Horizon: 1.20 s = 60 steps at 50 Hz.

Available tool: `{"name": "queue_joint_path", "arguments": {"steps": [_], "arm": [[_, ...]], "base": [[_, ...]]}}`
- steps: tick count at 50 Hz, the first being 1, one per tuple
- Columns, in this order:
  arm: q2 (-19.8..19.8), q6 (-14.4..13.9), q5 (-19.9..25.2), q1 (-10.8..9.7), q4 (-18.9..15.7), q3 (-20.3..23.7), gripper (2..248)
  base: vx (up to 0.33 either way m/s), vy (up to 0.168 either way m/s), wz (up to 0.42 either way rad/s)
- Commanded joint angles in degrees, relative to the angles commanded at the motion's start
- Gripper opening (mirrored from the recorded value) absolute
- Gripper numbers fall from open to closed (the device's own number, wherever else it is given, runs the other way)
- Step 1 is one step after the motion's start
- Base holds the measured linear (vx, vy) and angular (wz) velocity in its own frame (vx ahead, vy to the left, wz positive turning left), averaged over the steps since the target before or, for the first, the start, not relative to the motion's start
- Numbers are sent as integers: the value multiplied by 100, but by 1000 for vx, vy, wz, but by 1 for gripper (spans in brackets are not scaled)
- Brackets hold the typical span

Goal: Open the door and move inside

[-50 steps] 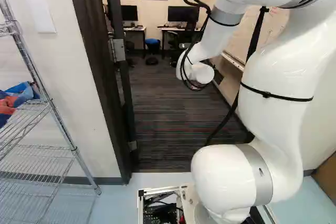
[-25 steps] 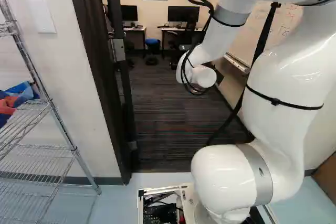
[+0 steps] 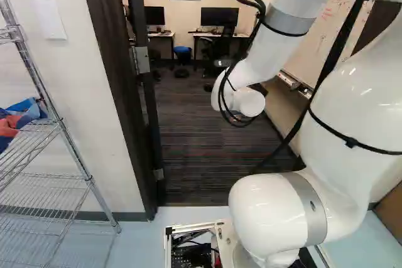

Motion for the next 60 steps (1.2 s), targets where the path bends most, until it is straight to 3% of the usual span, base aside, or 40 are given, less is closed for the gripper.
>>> {"name": "queue_joint_path", "arguments": {"steps": [26,60], "arm": [[794,0,8,130,27,952,247],[1277,0,13,210,44,1531,247]], "base": [[0,0,0],[0,0,0]]}}
